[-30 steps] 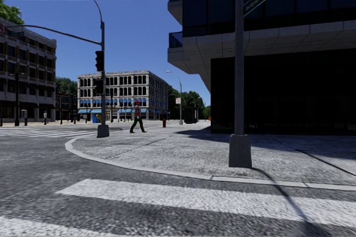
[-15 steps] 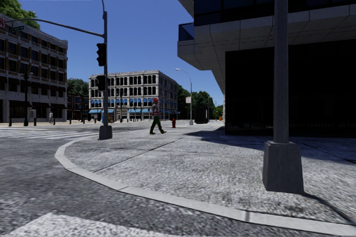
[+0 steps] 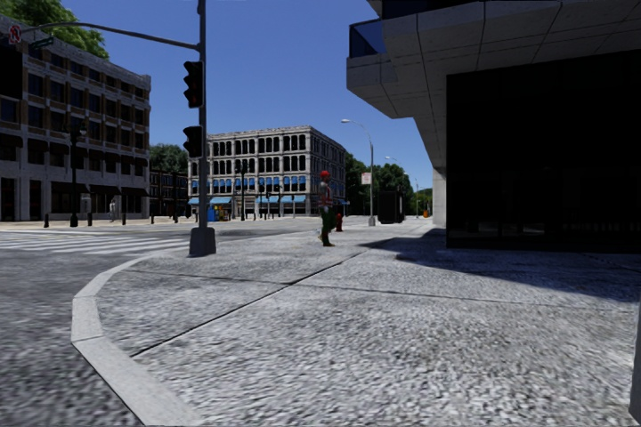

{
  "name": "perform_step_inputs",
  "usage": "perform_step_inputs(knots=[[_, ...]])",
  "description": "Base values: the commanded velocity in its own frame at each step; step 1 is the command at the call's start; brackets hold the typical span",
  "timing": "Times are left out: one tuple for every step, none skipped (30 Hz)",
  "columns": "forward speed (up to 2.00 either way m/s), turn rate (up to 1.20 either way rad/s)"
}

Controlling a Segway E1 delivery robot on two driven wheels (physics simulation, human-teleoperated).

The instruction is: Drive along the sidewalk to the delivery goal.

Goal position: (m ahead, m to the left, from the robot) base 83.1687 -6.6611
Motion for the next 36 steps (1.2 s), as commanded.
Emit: perform_step_inputs(knots=[[1.91,0.0],[1.92,0.0],[1.92,0.0],[1.92,0.0],[1.96,0.0],[2.0,0.0],[2.0,0.0],[2.0,0.0],[2.0,0.0],[2.0,0.0],[2.0,0.0],[2.0,0.0],[2.0,0.0],[2.0,0.0],[2.0,0.0],[2.0,0.0],[2.0,0.0],[2.0,0.0],[2.0,0.0],[2.0,0.0],[2.0,0.01],[2.0,0.01],[2.0,0.04],[2.0,0.07],[2.0,0.07],[2.0,0.11],[2.0,0.14],[2.0,0.14],[2.0,0.14],[2.0,0.15],[2.0,0.17],[2.0,0.18],[2.0,0.18],[2.0,0.2],[2.0,0.21],[2.0,0.21]])
